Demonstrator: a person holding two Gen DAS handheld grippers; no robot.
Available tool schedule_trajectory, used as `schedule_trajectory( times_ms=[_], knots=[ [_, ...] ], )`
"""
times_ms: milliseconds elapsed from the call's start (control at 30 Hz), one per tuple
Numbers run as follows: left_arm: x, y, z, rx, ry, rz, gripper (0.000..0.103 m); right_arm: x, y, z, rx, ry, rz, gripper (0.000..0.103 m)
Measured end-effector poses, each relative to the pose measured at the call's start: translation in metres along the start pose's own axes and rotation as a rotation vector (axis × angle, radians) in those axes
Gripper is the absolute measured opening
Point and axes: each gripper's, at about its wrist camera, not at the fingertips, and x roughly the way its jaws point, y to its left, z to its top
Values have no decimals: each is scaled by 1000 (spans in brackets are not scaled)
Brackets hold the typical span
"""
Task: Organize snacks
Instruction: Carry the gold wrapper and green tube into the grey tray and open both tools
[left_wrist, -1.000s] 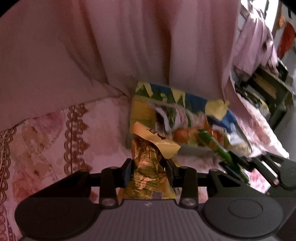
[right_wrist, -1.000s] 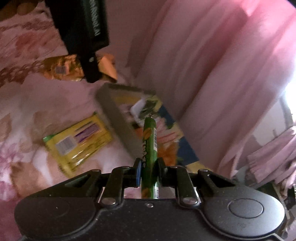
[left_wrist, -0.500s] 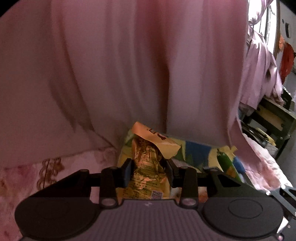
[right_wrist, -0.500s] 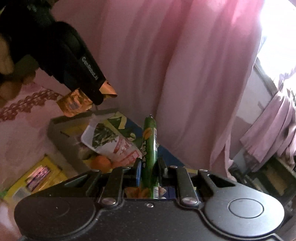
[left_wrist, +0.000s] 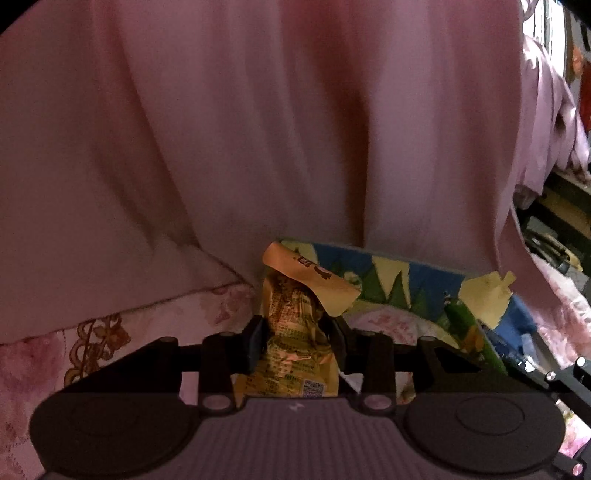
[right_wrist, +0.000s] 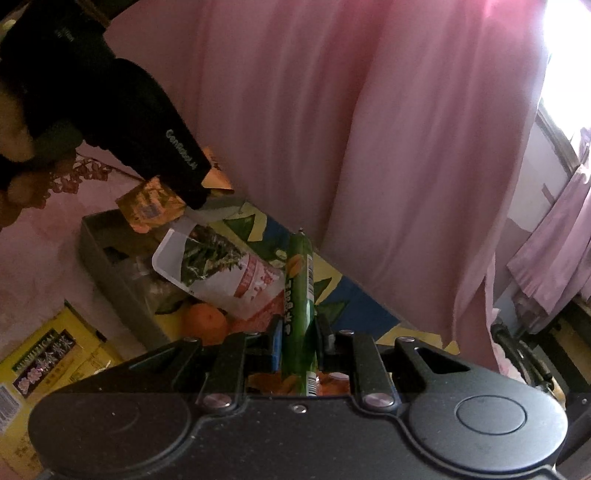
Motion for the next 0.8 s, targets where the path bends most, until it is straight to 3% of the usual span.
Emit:
schedule_trajectory(
  times_ms=[500,800],
  knots=[
    [4,-11,-13,73,35,21,44,6,3,-5,-5,-2,-3,20],
    [2,-12,-13,59,55,23,49,7,4,-6,21,20,29,33]
  ],
)
